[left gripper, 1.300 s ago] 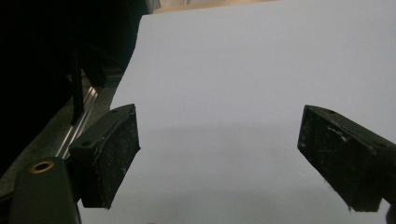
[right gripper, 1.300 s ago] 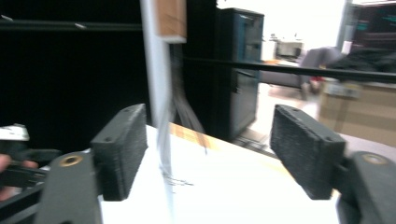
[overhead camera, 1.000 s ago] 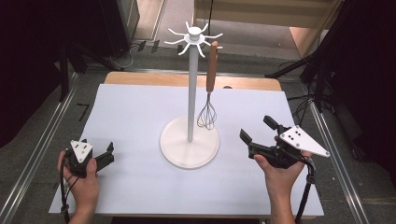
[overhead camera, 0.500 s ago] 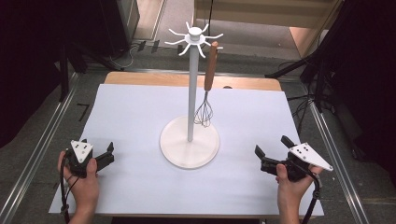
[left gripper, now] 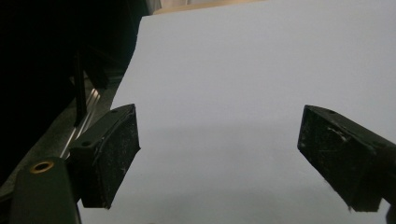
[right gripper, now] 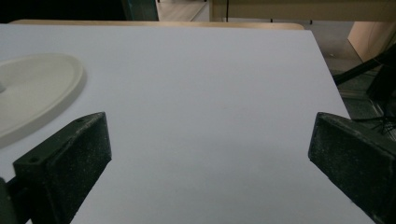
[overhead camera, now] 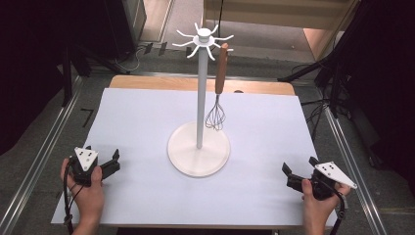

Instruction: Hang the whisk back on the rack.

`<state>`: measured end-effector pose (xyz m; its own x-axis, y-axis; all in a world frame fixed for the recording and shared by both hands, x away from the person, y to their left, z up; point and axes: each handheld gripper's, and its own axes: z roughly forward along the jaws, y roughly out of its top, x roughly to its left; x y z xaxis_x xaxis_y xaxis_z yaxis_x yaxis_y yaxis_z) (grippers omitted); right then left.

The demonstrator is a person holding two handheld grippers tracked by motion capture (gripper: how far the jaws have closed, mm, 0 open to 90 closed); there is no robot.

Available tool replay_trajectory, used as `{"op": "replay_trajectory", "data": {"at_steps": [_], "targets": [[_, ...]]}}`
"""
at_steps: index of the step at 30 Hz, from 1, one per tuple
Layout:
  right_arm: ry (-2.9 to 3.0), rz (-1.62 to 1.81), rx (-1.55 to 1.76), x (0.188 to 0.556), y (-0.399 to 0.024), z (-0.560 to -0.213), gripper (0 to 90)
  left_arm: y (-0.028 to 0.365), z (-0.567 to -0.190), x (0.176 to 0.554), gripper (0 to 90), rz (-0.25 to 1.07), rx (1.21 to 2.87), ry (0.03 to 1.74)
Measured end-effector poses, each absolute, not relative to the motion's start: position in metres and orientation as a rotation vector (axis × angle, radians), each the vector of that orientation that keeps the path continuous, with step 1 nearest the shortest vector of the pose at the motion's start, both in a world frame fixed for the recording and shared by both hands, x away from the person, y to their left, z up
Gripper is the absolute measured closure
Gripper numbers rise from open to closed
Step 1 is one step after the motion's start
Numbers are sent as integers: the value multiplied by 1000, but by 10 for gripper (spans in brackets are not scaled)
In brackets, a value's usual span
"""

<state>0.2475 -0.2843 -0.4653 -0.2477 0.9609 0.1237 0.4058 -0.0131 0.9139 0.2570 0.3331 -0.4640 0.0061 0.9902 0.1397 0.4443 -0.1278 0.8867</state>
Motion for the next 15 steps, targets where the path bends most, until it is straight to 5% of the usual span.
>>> {"op": "replay_trajectory", "data": {"at_steps": [15], "targets": [[1692,1140,1489,242,-307,-479,0,334,-464,257,133,1074,1636,1495]]}}
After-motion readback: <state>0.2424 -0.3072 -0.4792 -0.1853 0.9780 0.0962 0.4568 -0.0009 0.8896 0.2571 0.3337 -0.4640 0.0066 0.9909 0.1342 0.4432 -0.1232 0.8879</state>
